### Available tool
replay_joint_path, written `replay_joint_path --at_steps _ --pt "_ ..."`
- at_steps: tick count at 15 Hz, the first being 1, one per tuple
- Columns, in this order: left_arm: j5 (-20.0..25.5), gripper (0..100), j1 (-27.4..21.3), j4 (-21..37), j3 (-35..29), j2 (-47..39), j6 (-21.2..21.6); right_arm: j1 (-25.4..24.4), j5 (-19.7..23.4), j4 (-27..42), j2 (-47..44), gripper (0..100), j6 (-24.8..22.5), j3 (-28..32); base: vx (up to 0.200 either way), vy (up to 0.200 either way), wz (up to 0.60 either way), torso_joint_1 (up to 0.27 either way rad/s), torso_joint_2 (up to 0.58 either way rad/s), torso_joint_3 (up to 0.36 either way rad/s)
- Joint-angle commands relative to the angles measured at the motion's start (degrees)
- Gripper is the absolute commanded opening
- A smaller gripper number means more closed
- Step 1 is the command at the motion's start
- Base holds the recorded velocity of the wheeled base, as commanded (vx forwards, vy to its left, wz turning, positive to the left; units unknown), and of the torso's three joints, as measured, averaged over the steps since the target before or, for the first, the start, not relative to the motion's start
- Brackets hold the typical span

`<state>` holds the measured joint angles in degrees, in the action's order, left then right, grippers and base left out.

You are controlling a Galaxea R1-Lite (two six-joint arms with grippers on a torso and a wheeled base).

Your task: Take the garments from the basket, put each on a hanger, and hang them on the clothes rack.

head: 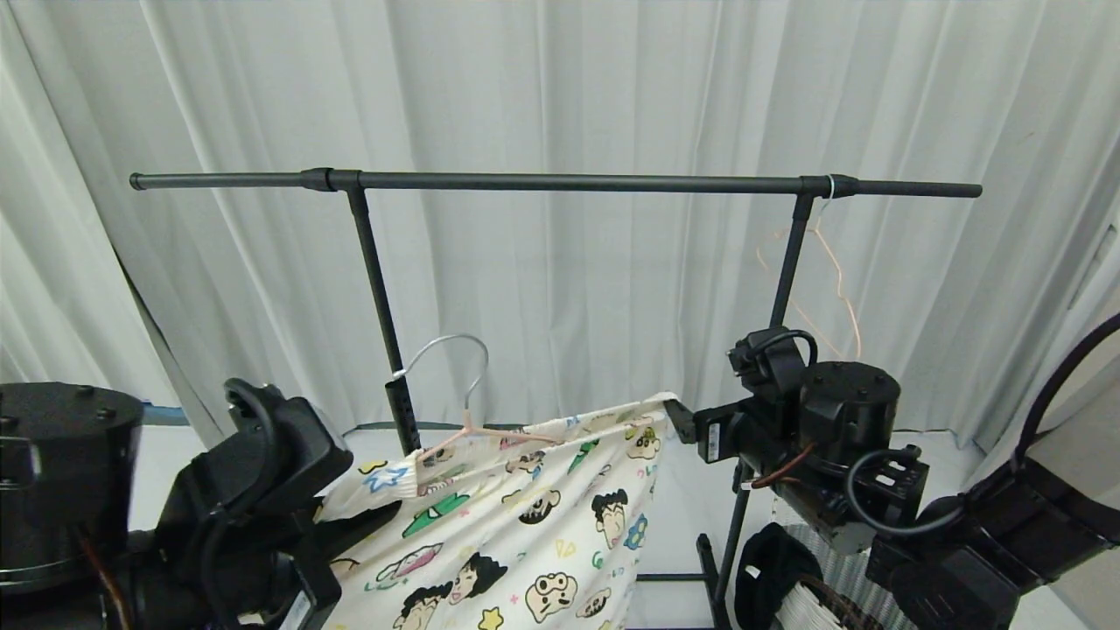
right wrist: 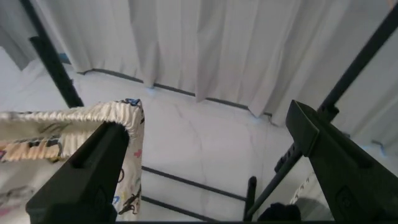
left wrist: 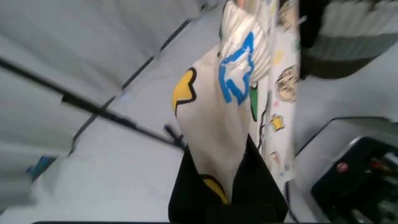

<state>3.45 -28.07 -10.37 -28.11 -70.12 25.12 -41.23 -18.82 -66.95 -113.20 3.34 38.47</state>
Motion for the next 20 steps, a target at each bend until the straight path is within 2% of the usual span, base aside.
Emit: replay_joint_path --at_steps 1,3,5,7,8,10,12,13,14,15,17,20 --pt "-4.07 0 -0.14 -0.17 -0.54 -6.52 -0.69 -0.34 0.8 -0.02 3.34 100 -1.49 -0.15 0.0 0.0 0.0 0.0 0.0 0.0" --pt "-4.68 0 -0.05 -3.34 -2.47 -9.16 -3.15 -2.28 0.98 0.42 6.41 100 -3.34 -1.3 0.0 0.0 0.0 0.0 0.0 0.0" --pt "-4.5 0 -0.05 -8.7 -2.3 -9.6 -3.77 -4.83 2.47 2.88 10.55 100 -4.31 -3.49 0.0 0.0 0.0 0.0 0.0 0.0" --pt "-4.24 0 -0.05 -13.62 -0.89 -9.33 -3.77 -6.06 6.34 5.87 15.56 100 -6.59 -6.83 0.0 0.0 0.0 0.0 0.0 0.0" --pt "-4.07 0 -0.14 -16.61 0.43 -9.16 -3.77 -6.06 9.68 7.71 18.63 100 -8.0 -8.68 0.0 0.0 0.0 0.0 0.0 0.0" --pt "-0.99 0 -0.75 -21.79 2.8 -9.16 -3.68 -5.88 14.25 14.83 23.55 100 -9.23 -9.12 0.0 0.0 0.0 0.0 0.0 0.0" --pt "2.7 0 -1.1 -23.9 3.94 -8.72 -3.24 -5.79 18.03 22.74 26.89 100 -9.49 -7.01 0.0 0.0 0.0 0.0 0.0 0.0" --pt "4.11 0 -2.25 -23.99 4.38 -7.75 -3.24 -5.71 20.32 29.33 28.21 100 -11.34 -3.41 0.0 0.0 0.0 0.0 0.0 0.0" --pt "4.46 0 -2.77 -23.99 4.64 -7.49 -3.24 -5.71 21.28 31.27 28.21 100 -12.48 -1.82 0.0 0.0 0.0 0.0 0.0 0.0" --pt "5.34 0 -4.27 -23.99 5.52 -6.7 -3.15 -5.62 24.27 36.28 27.51 100 -15.56 2.84 0.0 0.0 0.0 0.0 0.0 0.0" --pt "5.87 0 -6.73 -23.99 6.84 -6.08 -3.15 -5.62 28.84 42.08 25.66 100 -19.69 7.41 0.0 0.0 0.0 0.0 0.0 0.0" --pt "5.87 0 -11.04 -23.99 7.63 -4.94 -3.06 -5.79 34.29 46.65 22.85 100 -27.95 9.69 0.0 0.0 0.0 0.0 0.0 0.0"
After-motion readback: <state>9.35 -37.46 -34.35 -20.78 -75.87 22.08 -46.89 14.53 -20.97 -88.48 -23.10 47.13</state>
